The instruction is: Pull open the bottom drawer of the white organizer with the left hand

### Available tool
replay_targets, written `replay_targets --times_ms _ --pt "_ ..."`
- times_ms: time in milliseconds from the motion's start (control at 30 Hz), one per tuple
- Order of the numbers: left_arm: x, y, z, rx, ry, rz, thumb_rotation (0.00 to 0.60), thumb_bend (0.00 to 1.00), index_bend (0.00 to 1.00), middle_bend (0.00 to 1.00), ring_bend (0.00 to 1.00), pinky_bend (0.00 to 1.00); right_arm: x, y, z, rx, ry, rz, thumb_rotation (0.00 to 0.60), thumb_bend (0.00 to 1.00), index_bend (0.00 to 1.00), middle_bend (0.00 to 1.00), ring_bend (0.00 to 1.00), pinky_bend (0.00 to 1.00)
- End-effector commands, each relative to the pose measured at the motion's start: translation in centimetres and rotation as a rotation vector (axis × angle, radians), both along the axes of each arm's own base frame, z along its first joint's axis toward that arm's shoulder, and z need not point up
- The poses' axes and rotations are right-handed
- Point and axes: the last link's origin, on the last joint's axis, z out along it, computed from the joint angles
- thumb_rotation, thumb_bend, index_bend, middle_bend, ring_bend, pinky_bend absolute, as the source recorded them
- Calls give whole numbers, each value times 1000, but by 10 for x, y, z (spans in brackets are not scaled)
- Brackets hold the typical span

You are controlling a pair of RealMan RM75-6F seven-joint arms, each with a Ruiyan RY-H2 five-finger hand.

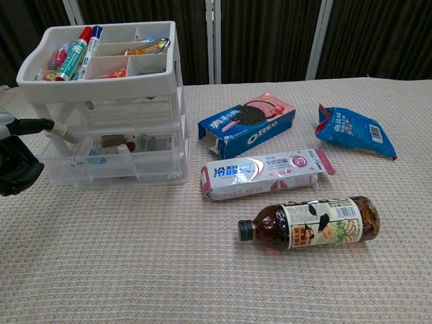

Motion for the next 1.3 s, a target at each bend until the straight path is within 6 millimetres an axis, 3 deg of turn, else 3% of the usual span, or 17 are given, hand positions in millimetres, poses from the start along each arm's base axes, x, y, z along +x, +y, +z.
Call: replay_targets --times_ms 33,333,1300 --pt "1 3 -4 -20 11 9 600 660 211 865 845 704 0 0 0 1 0 -2 600 40 0 0 0 0" --pt "1 4 -12 -61 16 38 600 660 214 865 845 704 -1 -1 0 6 -1 -8 600 40 0 0 0 0" --pt "-2 -25 4 -150 -43 17 600 661 238 865 845 704 1 0 -3 12 4 -2 600 40 0 0 0 0"
